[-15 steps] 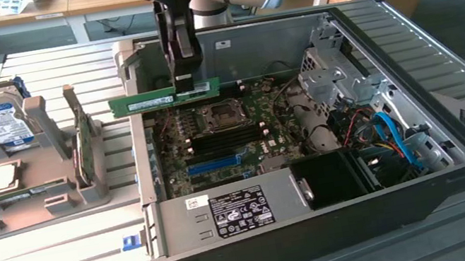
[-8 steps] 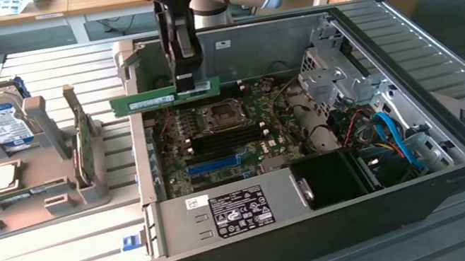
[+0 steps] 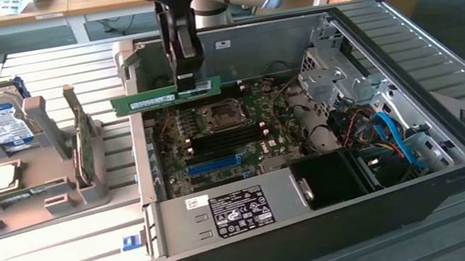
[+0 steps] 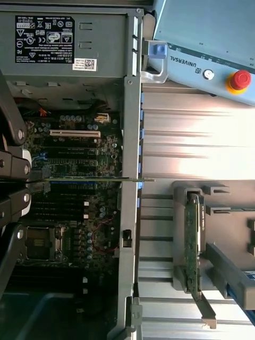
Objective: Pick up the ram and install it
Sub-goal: 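Pick up the ram and move it above insertion slot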
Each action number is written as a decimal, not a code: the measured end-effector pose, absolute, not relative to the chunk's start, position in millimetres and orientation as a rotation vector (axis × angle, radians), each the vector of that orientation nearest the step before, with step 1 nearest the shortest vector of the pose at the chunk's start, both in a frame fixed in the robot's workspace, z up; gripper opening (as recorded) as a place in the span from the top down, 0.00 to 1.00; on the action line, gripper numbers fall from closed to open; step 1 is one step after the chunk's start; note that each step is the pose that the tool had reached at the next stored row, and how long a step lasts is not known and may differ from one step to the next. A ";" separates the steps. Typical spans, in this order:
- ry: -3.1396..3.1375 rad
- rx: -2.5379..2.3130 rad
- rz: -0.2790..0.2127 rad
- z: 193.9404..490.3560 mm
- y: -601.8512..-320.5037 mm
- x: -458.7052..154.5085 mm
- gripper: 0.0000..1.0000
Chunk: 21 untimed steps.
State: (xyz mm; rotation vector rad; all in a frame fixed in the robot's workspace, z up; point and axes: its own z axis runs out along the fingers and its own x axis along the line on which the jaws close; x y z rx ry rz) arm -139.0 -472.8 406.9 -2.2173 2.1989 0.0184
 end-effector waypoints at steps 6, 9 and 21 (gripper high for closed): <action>2.199 -2.217 0.018 406.9 -474.9 -122.0 0.88; 2.199 -2.217 0.018 406.9 -475.8 -111.9 0.88; 2.199 -2.217 0.018 406.9 -480.0 -79.0 0.88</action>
